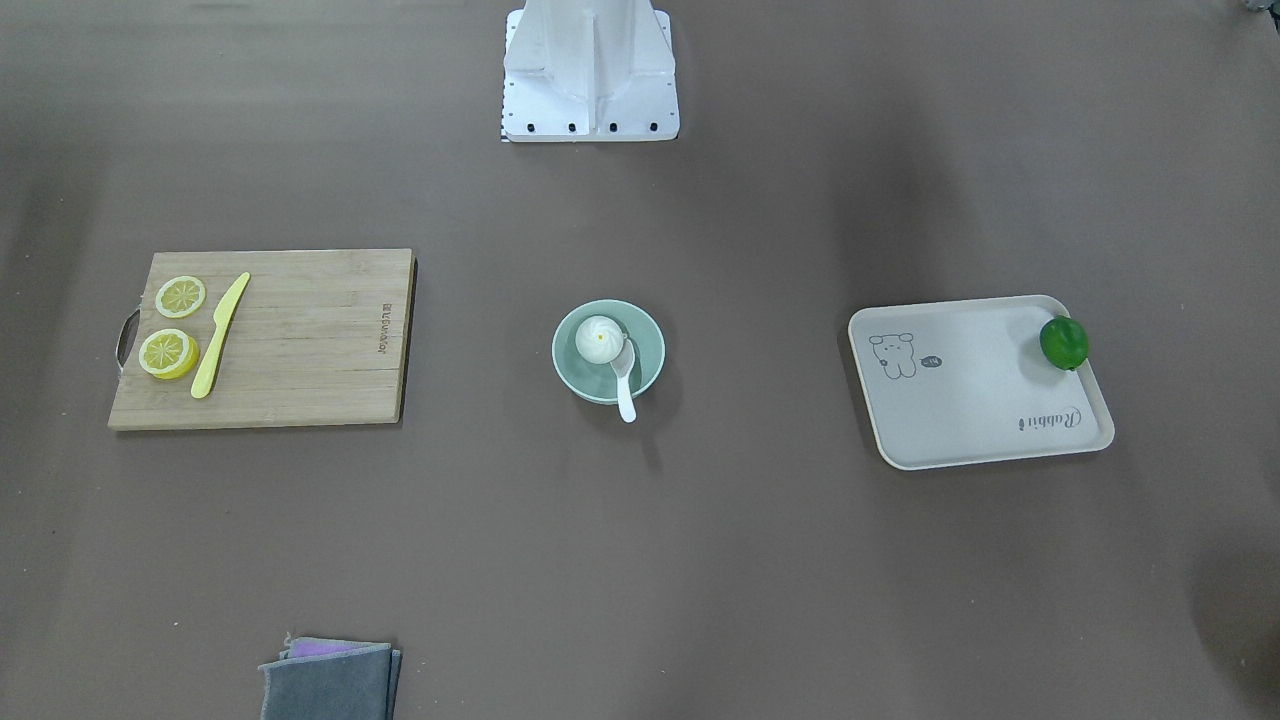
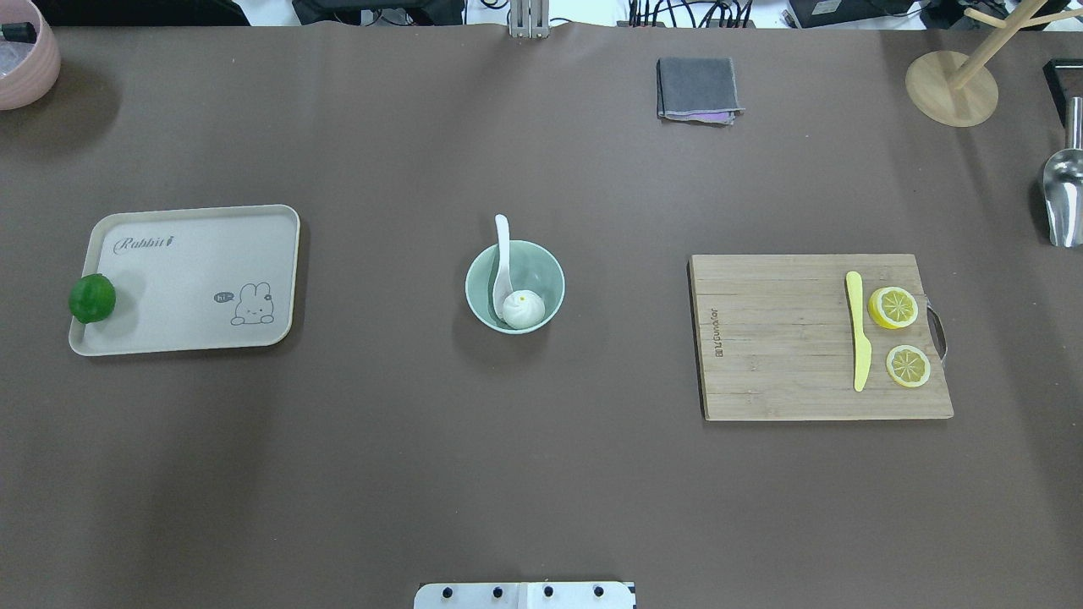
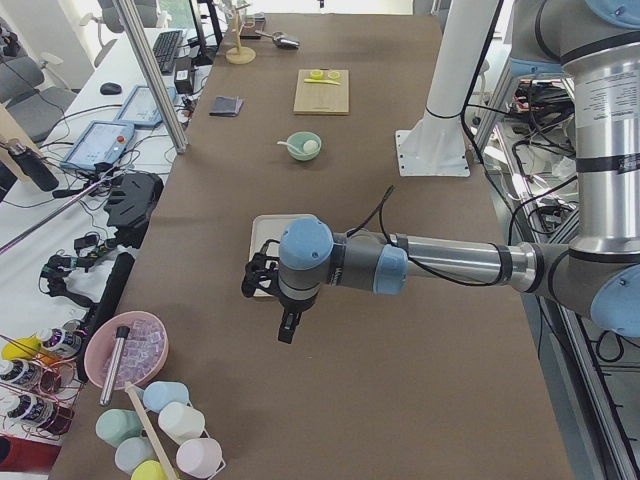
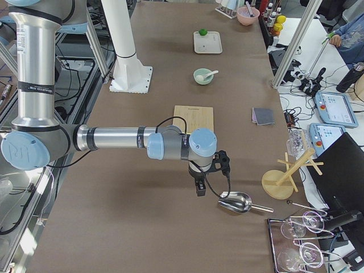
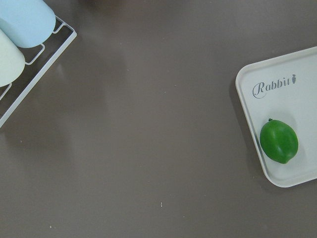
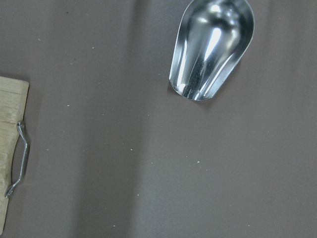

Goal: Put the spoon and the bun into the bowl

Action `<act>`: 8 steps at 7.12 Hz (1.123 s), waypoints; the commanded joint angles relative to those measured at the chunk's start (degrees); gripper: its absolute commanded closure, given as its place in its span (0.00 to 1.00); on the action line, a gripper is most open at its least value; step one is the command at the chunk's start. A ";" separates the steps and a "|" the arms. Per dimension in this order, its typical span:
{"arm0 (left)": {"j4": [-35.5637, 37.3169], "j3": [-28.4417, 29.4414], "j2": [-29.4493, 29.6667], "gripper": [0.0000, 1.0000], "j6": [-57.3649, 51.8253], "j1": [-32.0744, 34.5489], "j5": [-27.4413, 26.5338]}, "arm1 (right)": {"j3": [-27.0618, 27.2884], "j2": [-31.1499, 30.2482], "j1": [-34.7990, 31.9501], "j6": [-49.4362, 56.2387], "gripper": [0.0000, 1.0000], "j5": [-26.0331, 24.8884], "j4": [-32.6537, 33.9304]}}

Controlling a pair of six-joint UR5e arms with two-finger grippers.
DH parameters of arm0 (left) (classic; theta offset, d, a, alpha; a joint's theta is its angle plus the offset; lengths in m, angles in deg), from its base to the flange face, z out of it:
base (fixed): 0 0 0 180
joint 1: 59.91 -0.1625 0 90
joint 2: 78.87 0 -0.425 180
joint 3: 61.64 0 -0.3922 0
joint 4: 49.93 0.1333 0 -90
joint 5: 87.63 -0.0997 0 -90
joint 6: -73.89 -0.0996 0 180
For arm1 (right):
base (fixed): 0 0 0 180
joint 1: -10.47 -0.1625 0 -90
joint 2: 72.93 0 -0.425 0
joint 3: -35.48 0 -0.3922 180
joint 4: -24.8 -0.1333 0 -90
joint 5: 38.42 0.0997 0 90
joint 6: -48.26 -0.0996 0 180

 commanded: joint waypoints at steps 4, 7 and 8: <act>-0.19 -0.41 -0.03 0.02 -0.11 0.03 -3.42 | 1.08 -0.03 -0.62 0.27 0.00 -0.84 0.00; -0.27 -0.23 -0.12 0.02 -0.02 0.03 -3.42 | 1.52 -0.03 -0.62 0.45 0.00 -2.34 0.00; -0.27 -0.06 -0.12 0.02 -0.02 -0.06 -3.42 | 1.52 -0.03 -0.62 0.45 0.00 -2.34 0.00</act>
